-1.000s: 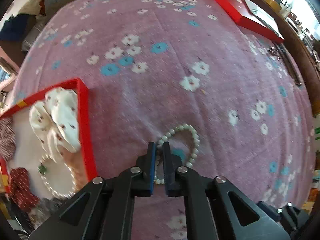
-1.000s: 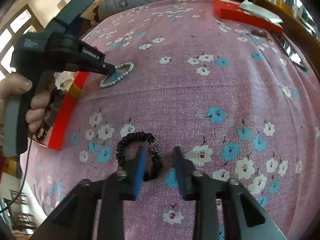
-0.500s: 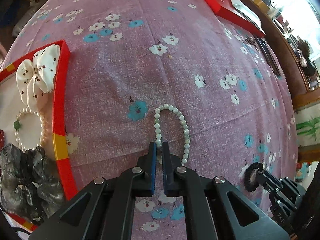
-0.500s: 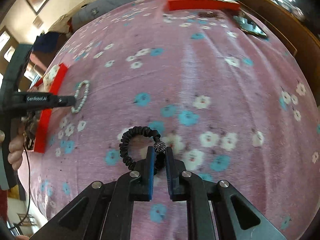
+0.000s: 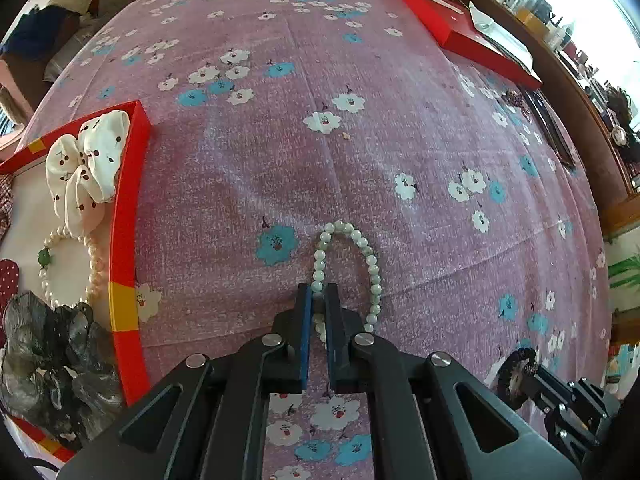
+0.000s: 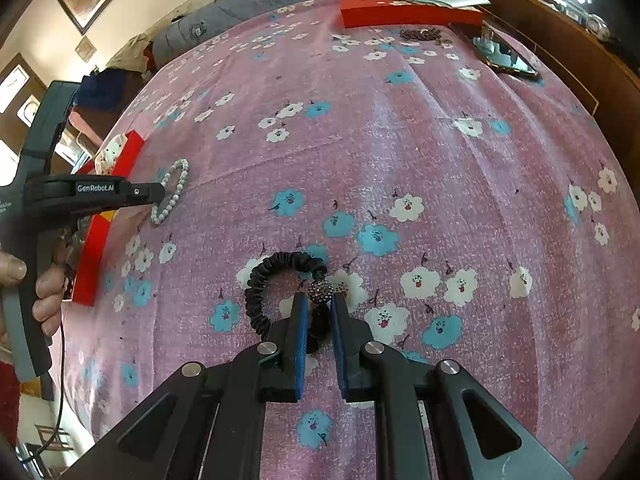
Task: Organize jewelry
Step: 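Carry the white bead bracelet with the left gripper while the right carries the hair tie toward the tray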
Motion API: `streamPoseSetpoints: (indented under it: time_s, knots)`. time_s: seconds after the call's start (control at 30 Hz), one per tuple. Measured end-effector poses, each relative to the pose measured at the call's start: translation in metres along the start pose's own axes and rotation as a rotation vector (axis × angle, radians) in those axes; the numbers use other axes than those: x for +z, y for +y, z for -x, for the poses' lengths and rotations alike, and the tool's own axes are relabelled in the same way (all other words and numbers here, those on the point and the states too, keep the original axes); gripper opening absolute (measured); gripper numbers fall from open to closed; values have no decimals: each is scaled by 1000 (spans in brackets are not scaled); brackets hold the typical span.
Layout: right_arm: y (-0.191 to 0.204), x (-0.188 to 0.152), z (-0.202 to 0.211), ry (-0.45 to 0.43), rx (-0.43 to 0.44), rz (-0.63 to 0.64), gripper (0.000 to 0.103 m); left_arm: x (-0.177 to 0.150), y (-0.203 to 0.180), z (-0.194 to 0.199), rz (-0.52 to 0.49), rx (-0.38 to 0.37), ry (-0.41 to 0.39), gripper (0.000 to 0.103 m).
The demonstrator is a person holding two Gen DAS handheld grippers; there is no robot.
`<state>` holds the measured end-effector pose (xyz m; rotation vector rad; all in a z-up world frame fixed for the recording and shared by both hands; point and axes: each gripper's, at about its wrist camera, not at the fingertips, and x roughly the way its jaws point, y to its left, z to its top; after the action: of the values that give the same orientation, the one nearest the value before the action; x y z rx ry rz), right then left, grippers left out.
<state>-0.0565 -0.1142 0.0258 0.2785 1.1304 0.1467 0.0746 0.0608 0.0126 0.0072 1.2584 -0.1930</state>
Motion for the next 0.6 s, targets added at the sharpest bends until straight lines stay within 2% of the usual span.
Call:
streamPoseSetpoints:
  time_s: [0.2,0.33,0.6]
  knots:
    - [5,4,-2,2,-5,27,12,0,-10,-2,-22,54,-3,5]
    - [7,7,0,6,36,16,10,-4,-11,10,-16,40,-23,5]
    - [16,12,15,-31,62,35,8,-14,-11,59,-24,6,-115,5]
